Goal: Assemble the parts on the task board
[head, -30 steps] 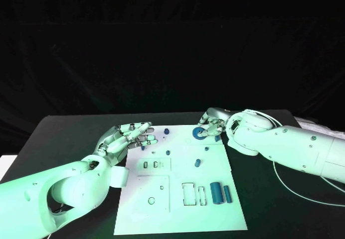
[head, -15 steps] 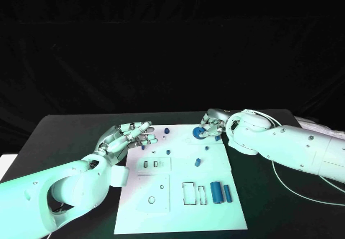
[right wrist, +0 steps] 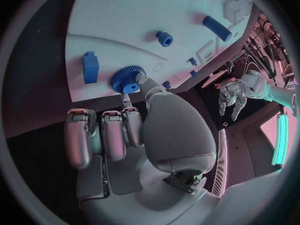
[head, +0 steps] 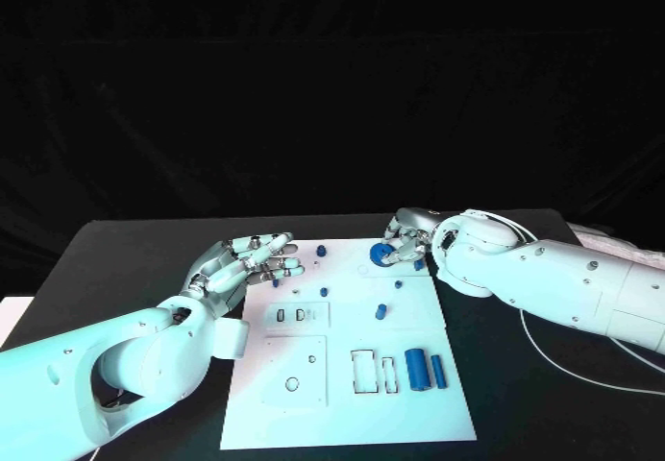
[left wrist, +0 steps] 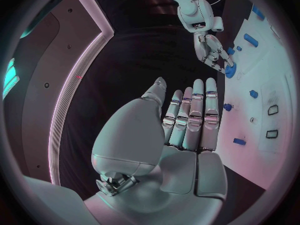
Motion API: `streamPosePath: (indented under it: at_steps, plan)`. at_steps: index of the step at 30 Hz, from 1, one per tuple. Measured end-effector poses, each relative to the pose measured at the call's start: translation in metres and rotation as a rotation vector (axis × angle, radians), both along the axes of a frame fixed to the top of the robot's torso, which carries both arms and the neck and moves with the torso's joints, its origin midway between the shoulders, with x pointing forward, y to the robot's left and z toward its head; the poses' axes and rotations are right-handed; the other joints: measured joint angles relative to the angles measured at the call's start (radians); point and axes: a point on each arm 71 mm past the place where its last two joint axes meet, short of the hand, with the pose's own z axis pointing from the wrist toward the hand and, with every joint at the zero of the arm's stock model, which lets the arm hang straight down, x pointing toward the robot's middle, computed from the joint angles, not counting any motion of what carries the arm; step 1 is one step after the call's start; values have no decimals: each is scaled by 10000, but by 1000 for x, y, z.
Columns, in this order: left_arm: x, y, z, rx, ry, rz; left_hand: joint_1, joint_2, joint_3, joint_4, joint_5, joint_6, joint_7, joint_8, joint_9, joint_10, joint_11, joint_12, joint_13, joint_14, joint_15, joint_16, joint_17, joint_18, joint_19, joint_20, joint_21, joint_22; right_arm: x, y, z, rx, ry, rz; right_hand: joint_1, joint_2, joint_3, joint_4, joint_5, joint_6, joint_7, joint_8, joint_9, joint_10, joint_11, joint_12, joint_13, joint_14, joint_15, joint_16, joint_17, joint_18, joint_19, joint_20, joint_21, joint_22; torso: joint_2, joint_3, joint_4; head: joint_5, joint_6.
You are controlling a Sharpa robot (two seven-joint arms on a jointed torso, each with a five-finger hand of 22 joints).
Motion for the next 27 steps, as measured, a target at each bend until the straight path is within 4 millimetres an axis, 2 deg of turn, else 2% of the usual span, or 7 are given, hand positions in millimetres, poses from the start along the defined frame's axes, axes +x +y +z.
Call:
streamPosePath:
  at_steps: [7,10,15,23,24,25,27]
  plan:
    - [0,0,0,-2,17,-19,0,0,0,0,0,0,0,0,0,0,0,0,0,0,0,0,-1,-1,0,0,1,1,-2,4,-1,-59,-292,139,37,99,192,-88,-42,580,-150,198,82,42,-140,398,-1,-5,-6,0,-1,0,125,-125,75,-1,0,-5,3,0,-18]
    - [0,0,0,-5,27,-34,0,0,0,0,0,0,0,0,0,0,0,0,0,0,0,0,-1,0,0,0,1,0,-5,7,-2,36,-487,208,79,215,392,-164,-29,634,-133,239,82,69,-218,603,-1,2,-112,0,-1,0,130,-131,124,-1,0,-7,7,9,-19]
    - [0,0,0,-7,39,-48,0,0,0,0,0,0,0,0,0,0,0,0,0,0,0,0,-2,1,0,0,2,1,-13,15,-1,320,-842,414,157,321,652,-231,161,636,-132,242,57,32,-254,804,-2,-34,-148,-1,-2,1,161,-162,124,-2,1,-7,12,22,-11]
    - [1,0,-1,1,54,-36,0,0,0,0,0,0,0,0,0,0,0,0,0,0,0,0,-3,1,0,0,2,1,-22,48,8,856,-1432,1064,8,470,776,-273,320,636,-132,242,27,68,-290,811,-2,1,-184,38,-3,1,196,-197,159,-2,1,-7,23,76,4]
    - [2,1,-1,2,57,-35,0,0,0,0,0,0,0,0,0,0,0,0,0,0,0,0,-3,0,0,0,2,1,-22,55,9,903,-1485,1200,-3,481,776,-273,321,636,-132,241,-48,68,-290,811,-3,1,-184,38,-3,1,196,-197,159,-3,3,-8,24,82,4]
    - [2,1,-1,3,59,-33,0,0,0,0,0,0,0,0,0,0,0,0,0,0,0,0,-3,-1,0,0,2,1,-23,61,9,935,-1524,1307,-35,512,776,-273,321,636,-132,241,-469,68,-290,811,-3,1,-184,38,-3,0,196,-197,158,-3,4,-9,24,88,-1]
    - [2,1,-2,7,66,-27,0,0,0,0,0,0,0,0,0,0,0,0,0,0,0,0,-4,0,0,0,2,1,-23,71,10,978,-1590,1508,-83,556,776,-273,321,636,-132,232,-469,68,-290,811,-3,1,-184,38,-3,1,196,-197,158,-3,8,-12,35,91,-9]
